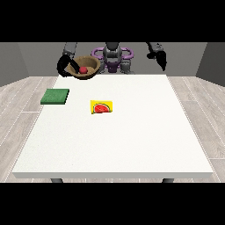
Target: Pick the cup and pour the ball into the bowl, then pick the bowl and place it on the pad
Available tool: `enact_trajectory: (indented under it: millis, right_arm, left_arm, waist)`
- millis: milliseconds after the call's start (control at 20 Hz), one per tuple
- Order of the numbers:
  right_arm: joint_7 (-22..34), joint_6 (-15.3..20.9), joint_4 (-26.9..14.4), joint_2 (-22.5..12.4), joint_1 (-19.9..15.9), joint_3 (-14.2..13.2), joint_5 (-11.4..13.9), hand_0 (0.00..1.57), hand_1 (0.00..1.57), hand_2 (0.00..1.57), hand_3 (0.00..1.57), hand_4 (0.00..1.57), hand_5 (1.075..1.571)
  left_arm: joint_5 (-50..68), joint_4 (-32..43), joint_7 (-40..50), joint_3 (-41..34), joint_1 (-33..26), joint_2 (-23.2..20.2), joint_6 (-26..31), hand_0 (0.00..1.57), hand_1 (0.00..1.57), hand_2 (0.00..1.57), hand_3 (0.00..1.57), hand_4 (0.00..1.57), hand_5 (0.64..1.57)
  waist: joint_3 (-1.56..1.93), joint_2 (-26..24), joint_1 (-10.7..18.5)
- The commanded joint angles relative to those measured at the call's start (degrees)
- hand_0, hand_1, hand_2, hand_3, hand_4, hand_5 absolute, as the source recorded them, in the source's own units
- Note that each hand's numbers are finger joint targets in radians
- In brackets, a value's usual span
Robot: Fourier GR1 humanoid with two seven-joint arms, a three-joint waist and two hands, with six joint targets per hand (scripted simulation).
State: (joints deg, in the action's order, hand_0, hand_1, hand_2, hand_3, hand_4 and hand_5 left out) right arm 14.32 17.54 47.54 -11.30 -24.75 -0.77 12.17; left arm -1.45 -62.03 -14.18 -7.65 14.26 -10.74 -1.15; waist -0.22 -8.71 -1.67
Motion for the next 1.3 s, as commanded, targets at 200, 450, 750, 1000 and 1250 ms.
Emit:
enact_trajectory:
  millis: [200, 450, 750, 1000, 1250]
  right_arm:
    - [5.3, -5.7, 5.1, -8.5, -4.1, -6.9, -4.3, 1.57, 1.57, 1.57, 0.75, 0.79, 1.570]
    - [-4.0, -6.4, 0.1, -13.9, -4.0, -13.2, -6.8, 1.57, 1.57, 1.57, 0.68, 0.79, 1.570]
    - [-9.1, -10.6, -3.4, -21.6, -2.0, -19.0, -10.1, 1.57, 1.57, 1.57, 0.00, 0.88, 1.571]
    - [-13.4, -9.5, -0.9, -20.3, -1.5, -18.4, -9.7, 1.57, 1.57, 1.57, 0.00, 0.80, 1.568]
    - [-15.5, -8.2, -4.9, -20.0, -4.9, -20.3, -10.6, 1.57, 1.57, 1.57, 0.00, 0.76, 1.567]
  left_arm:
    - [1.2, -2.3, -1.6, -0.9, 1.8, -0.6, 1.3, 0.00, 0.00, 0.00, 0.00, 1.02, 1.424]
    - [3.3, -5.8, -4.4, -1.1, 2.7, -2.3, 5.7, 0.00, 0.00, 0.00, 0.00, 1.15, 1.463]
    - [11.7, -6.2, -3.3, -11.3, 4.9, -14.1, 13.8, 0.00, 0.00, 0.00, 0.00, 1.32, 1.562]
    - [18.2, 3.4, -7.3, -21.3, 6.4, -24.9, 21.9, 0.00, 0.00, 0.00, 0.00, 1.28, 1.571]
    - [17.8, 5.8, -10.7, -21.5, 6.4, -25.1, 22.7, 0.00, 0.00, 0.00, 0.00, 1.21, 1.563]
  waist:
    - [0.21, 6.1, 1.5]
    - [0.24, 12.8, 6.1]
    - [0.27, 15.6, 8.9]
    - [0.16, 19.9, 6.8]
    - [0.22, 22.2, 7.5]
